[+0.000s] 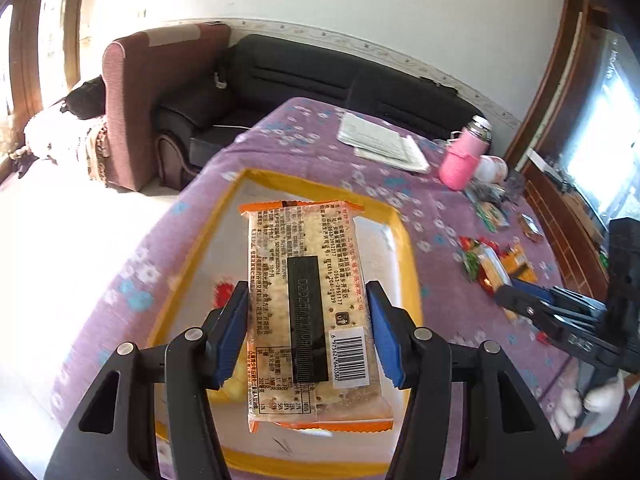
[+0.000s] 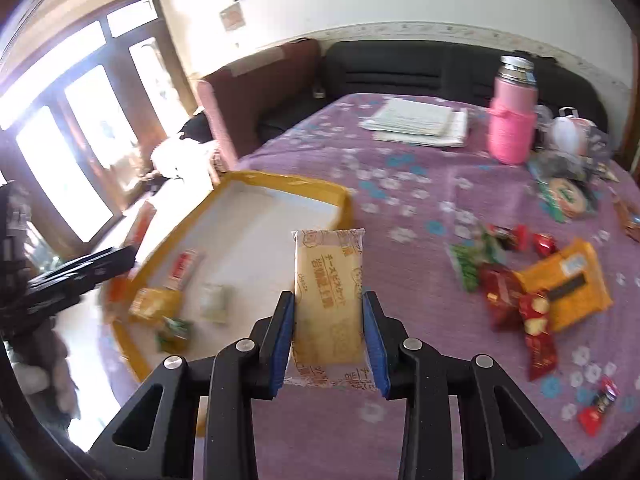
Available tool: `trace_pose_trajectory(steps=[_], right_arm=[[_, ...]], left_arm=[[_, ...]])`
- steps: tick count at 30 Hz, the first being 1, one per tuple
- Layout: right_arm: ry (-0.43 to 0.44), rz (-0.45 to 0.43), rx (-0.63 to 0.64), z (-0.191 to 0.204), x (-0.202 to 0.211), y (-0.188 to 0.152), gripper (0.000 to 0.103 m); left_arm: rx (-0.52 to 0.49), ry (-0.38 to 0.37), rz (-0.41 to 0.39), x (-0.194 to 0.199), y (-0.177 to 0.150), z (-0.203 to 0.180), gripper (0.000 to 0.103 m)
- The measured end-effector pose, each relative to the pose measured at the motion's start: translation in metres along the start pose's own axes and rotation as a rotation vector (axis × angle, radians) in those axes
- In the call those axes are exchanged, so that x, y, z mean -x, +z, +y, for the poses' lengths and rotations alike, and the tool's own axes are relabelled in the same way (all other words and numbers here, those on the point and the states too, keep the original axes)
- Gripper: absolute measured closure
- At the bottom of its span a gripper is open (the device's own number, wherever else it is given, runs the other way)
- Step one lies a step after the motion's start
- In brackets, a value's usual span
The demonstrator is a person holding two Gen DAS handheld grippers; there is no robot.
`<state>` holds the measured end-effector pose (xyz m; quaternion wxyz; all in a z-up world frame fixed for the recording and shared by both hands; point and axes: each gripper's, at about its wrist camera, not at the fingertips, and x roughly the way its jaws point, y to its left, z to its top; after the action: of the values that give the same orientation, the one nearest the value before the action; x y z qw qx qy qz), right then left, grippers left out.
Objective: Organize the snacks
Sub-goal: 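Carry the beige pack and pale cracker pack over the yellow tray with both tools, then open both tools to drop the packs into the tray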
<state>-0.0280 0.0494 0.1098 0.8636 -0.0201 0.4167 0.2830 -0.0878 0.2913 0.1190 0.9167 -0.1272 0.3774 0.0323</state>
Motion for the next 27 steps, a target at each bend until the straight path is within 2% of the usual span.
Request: trace_pose_trajectory(steps=[3,5,9,14,21,27], right_arm=[[0.091,0.035,-0.011,0.026,-0.015,0.019,0.069],[0.116,0.061,-0.009,0.041,-0.031,0.026,0.069],[0.088,0.123,0.006,0.065,-0.080,0.030,0.069],[0.047,0.193,0.009,0.075,-0.130,0.022,0.069],[0.018,0.232,0.040,0.083,-0.154,0.018,0.069],[0.026,0.217,0.034,0.080,-0.155,0.019,0.066]], left_arm=[[0.047,0.006,0.030,-0.019,0.014,0.018,0.047],[0.092,0.004,0.062,-0.039,0.019,0.032,0.047],[0.141,0.017,0.117,-0.072,0.018,0.049,0.047],[0.164,0.017,0.179,-0.103,0.016,0.055,0.048],[0.156,-0.005,0.193,-0.108,0.018,0.047,0.049],[0.160,-0.048,0.140,-0.090,0.020,0.044,0.049]])
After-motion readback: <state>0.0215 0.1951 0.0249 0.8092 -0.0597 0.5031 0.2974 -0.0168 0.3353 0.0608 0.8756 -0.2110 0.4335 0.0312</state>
